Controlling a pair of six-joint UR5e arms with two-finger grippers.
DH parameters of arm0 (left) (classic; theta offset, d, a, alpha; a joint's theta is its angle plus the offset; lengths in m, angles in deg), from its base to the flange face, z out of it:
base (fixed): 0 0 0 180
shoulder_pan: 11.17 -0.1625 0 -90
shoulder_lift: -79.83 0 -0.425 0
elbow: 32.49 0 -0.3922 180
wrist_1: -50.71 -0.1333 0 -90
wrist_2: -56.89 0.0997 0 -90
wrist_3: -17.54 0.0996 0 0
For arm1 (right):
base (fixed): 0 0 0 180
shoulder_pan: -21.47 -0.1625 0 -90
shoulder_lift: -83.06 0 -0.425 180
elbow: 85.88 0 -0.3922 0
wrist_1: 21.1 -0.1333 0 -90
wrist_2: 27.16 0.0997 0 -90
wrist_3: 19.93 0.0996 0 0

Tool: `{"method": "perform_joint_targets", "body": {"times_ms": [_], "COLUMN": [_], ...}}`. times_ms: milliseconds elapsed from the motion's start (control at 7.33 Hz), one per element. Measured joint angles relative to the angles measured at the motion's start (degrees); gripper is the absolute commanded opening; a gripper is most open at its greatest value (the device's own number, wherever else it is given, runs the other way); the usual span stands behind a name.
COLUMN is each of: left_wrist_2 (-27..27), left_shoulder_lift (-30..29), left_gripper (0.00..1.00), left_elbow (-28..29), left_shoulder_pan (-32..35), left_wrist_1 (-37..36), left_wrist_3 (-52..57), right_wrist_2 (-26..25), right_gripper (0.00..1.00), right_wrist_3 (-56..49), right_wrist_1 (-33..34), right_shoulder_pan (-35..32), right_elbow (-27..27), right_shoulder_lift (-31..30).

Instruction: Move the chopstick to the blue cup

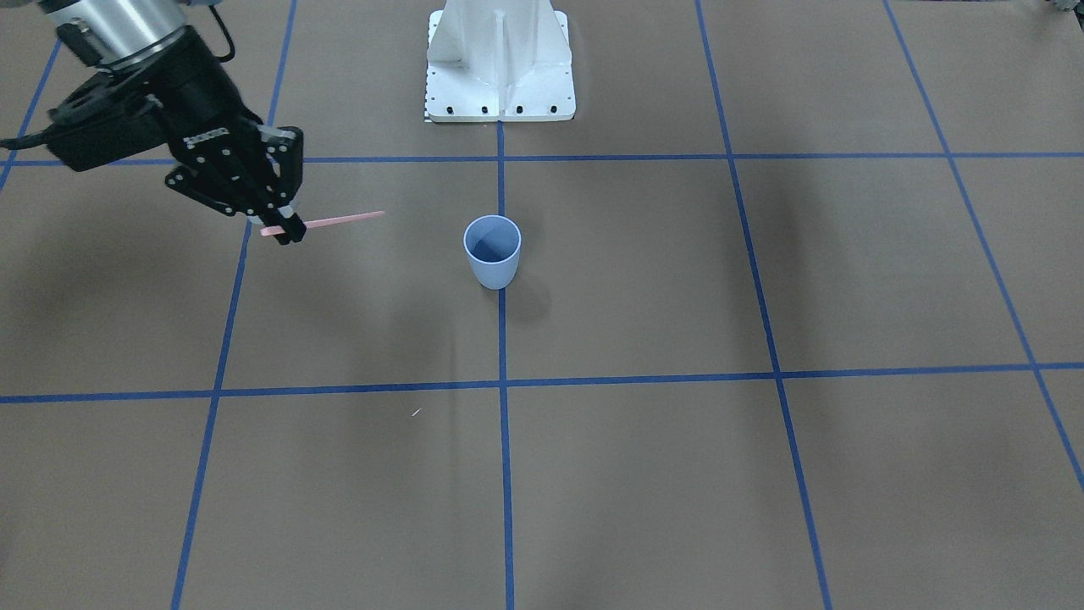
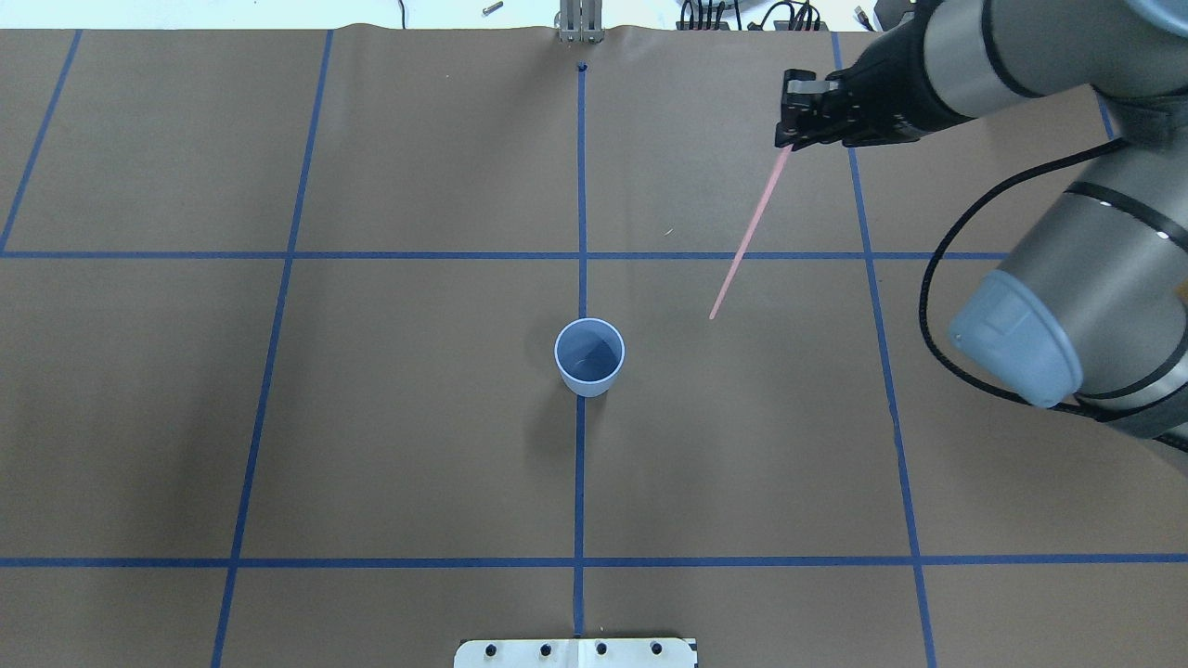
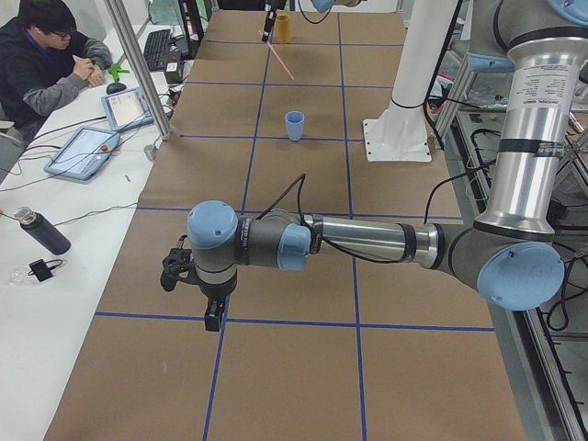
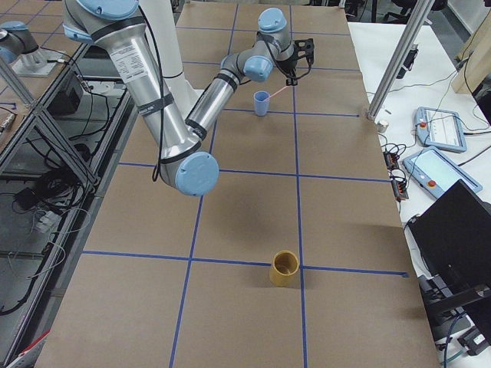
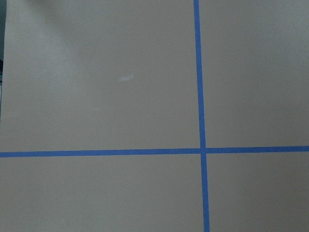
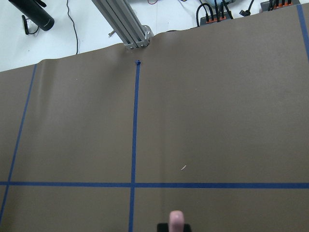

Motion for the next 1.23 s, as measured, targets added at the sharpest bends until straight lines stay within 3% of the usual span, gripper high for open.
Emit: {"method": "perform_joint_targets", "body": {"times_ms": [273,682,1227], "left_wrist_2": [0.0,0.0,0.0], "left_shoulder_lift": [0.1,0.6,0.6], "left_gripper": [0.99,0.99,0.99], "left_elbow": [0.2,0.2,0.3], "left_shoulder_pan": [0.0,0.0,0.0], "left_wrist_1": [0.0,0.1,0.1], "left_wrist_3": [0.0,0.1,0.1], "right_wrist_2": [-8.4,-19.8,-28.3], "right_gripper": [0.0,0.0,0.0], "right_wrist_3": [4.2,11.0,13.2], "right_wrist_1": [8.5,17.1,18.8], "right_shoulder_pan": [6.3,13.7,20.1], "right_elbow": [0.6,5.8,9.6], "right_shoulder_lift": [6.5,15.1,16.0]}}
